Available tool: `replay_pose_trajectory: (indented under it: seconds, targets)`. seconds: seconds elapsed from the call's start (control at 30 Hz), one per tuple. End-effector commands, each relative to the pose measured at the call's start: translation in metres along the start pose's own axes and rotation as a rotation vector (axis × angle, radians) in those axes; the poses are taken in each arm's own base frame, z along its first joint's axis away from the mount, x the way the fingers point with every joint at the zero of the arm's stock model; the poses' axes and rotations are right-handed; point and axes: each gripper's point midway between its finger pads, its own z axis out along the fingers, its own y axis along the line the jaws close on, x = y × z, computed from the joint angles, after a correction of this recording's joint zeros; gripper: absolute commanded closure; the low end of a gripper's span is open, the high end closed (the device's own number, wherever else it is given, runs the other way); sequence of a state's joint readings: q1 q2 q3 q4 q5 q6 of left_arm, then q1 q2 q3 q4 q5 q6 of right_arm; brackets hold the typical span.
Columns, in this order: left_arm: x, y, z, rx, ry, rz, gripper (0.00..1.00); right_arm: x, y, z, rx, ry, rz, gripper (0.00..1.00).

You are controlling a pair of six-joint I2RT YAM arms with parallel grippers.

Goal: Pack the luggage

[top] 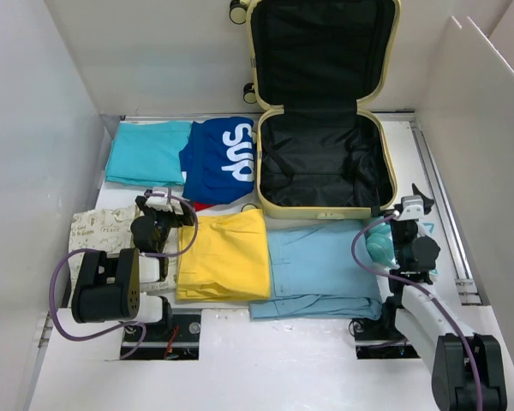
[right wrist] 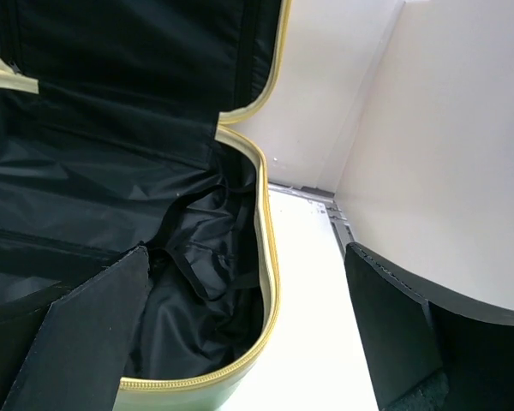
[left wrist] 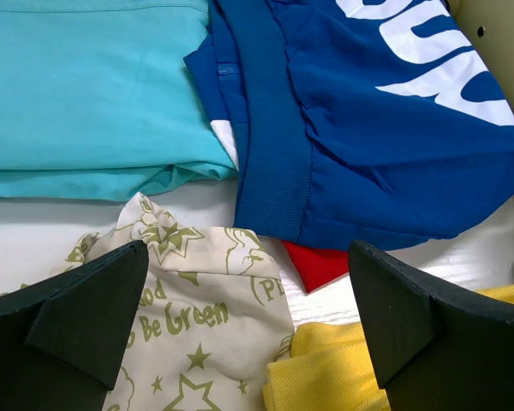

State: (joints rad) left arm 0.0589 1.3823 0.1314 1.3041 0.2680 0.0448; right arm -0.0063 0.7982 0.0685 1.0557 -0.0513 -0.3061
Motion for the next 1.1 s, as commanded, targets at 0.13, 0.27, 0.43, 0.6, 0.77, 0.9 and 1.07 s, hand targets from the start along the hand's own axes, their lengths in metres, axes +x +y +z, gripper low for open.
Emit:
replay_pose_trajectory:
  seconds: [0.13, 0.27, 0.43, 0.6, 0.77, 0.9, 1.07]
  targets:
    - [-0.061, -0.003, 0.007, 0.023, -0.215, 0.063, 0.0, -0.009, -0.009, 0.004, 0.039, -0.003, 0.037, 0.0]
    - [-0.063, -0.003, 0.007, 0.023, -0.224, 0.065, 0.0, -0.013, -0.02, 0.008, 0.104, 0.025, 0.102, 0.0]
    - [-0.086, -0.009, 0.001, 0.086, -0.271, 0.095, 0.0, -0.021, -0.043, 0.012, 0.232, 0.163, 0.231, 0.0]
    - [-0.101, -0.05, 0.017, 0.387, -0.048, 0.228, 0.0, -0.041, -0.049, 0.026, 0.144, 0.302, 0.168, 0.0]
    - [-0.127, -0.048, 0.033, 0.378, -0.03, 0.228, 0.0, -0.035, -0.069, 0.023, 0.102, 0.67, 0.188, 0.0]
    - [-0.144, -0.043, 0.039, 0.346, -0.062, 0.281, 0.0, -0.007, -0.068, 0.005, 0.019, 0.918, 0.327, 0.0]
    - [-0.145, -0.041, 0.045, 0.311, -0.067, 0.394, 0.0, -0.005, -0.078, -0.013, 0.114, 0.983, 0.454, 0.0]
